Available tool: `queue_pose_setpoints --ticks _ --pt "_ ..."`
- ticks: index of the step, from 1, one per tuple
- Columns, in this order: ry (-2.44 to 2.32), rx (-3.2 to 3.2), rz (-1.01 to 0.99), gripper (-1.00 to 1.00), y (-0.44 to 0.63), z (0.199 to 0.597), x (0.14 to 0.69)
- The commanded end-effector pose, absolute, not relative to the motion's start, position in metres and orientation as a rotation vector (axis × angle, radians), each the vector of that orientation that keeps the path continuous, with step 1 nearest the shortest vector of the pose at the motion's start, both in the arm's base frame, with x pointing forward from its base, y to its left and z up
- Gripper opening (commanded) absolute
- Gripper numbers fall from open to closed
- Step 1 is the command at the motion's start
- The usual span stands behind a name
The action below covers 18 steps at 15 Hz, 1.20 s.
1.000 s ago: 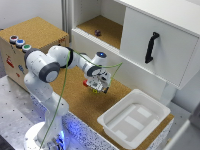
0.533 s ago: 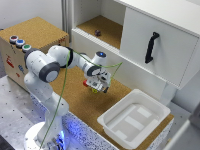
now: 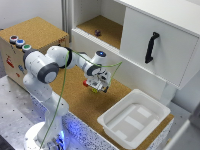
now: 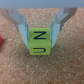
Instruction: Take the yellow block and rotate it right
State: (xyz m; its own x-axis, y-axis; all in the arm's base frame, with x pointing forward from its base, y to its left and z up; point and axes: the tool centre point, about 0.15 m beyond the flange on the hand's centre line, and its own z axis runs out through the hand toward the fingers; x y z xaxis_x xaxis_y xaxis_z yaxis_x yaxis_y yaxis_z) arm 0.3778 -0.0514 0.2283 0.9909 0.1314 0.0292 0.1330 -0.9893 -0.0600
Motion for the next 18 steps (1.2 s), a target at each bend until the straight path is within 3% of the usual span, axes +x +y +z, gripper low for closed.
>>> queue_pose_setpoints --ticks 1,12,18 --pt "0.106 -3.072 0.011 -1.0 -0.051 0.254 0.391" --pt "1.128 -2.768 -0.072 -1.0 -0.066 0.253 0.396" --pt "1.638 -2.387 -0.021 -1.0 -0.075 0.224 0.362"
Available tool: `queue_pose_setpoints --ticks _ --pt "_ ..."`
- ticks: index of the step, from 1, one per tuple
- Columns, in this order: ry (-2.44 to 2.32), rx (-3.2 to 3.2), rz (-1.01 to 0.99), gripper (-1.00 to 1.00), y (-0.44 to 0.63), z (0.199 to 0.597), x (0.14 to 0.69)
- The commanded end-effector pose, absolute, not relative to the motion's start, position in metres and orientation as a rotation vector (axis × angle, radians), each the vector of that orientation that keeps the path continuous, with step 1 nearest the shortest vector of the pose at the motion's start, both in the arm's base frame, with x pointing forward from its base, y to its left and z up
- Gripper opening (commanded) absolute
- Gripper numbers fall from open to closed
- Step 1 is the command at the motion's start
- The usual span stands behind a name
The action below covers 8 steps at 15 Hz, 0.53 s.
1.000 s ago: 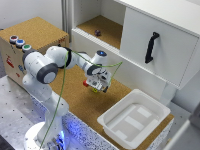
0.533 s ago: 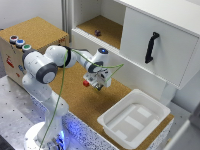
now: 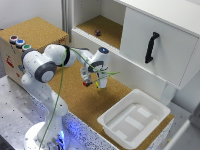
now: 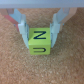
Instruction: Take the yellow block and rotate it right
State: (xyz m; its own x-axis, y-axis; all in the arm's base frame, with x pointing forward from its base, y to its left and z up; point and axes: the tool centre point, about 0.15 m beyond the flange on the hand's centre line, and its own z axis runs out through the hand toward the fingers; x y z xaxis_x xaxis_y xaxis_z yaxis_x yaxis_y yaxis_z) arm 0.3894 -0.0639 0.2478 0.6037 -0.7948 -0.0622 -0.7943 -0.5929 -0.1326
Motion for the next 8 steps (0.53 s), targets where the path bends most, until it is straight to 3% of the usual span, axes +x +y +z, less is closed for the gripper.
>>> queue_pose_setpoints --ticks 1,8 --pt "1.693 -2.357 -0.037 -1.0 -0.077 0.222 0.354" --pt "1.839 -2.298 -0.03 -1.0 -0.059 0.22 0.354"
